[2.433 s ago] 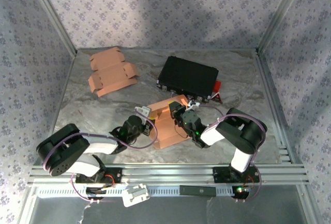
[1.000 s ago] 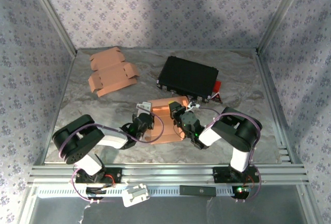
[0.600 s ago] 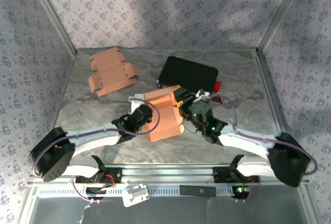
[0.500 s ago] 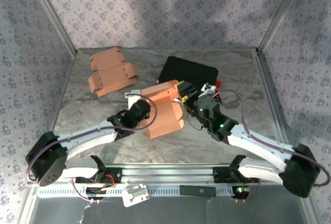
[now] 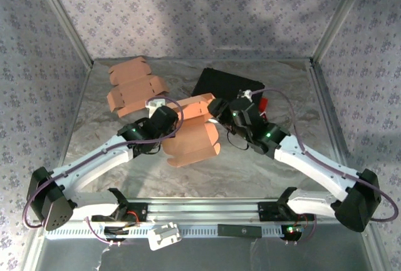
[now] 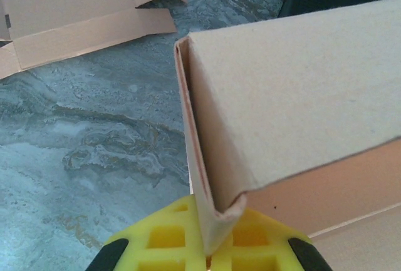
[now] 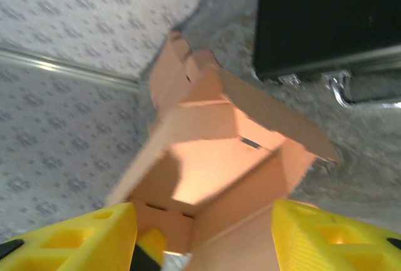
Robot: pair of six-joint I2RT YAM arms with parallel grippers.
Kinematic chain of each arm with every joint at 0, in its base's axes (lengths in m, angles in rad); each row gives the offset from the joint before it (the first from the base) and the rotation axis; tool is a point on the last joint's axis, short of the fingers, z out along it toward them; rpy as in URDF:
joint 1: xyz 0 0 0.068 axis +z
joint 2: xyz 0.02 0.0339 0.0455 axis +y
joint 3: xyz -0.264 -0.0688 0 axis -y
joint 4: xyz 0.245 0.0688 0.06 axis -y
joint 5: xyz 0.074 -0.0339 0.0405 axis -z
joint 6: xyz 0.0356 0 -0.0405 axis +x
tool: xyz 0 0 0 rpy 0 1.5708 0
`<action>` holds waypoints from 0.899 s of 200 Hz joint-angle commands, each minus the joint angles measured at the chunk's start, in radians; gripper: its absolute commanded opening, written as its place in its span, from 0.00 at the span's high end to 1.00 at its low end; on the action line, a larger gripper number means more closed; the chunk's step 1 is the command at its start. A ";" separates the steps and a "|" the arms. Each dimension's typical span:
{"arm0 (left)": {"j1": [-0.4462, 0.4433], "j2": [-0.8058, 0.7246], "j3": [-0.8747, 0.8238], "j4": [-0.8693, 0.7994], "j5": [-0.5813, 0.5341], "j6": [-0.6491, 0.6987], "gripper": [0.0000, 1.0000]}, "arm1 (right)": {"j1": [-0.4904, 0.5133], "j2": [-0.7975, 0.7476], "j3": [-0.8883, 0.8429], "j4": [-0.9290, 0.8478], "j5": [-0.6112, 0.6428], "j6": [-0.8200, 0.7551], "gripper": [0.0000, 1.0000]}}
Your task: Fold the paper box
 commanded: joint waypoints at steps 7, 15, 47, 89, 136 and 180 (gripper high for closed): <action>0.005 -0.031 0.048 -0.078 0.028 0.005 1.00 | -0.001 0.033 -0.045 0.034 -0.046 -0.030 0.43; 0.003 -0.033 0.051 -0.080 0.028 0.006 1.00 | -0.004 0.047 -0.045 0.037 -0.046 -0.042 0.43; 0.003 -0.038 0.062 -0.088 0.035 0.013 1.00 | -0.038 0.100 -0.074 0.099 -0.096 -0.046 0.53; -0.006 -0.032 0.077 -0.091 0.032 0.025 1.00 | -0.029 0.141 -0.083 0.127 -0.095 -0.028 0.57; -0.014 -0.035 0.090 -0.094 0.027 0.034 1.00 | -0.034 0.151 -0.082 0.114 -0.046 -0.041 0.60; -0.026 -0.030 0.104 -0.099 0.034 0.045 1.00 | -0.062 0.179 -0.071 0.181 -0.070 -0.123 0.65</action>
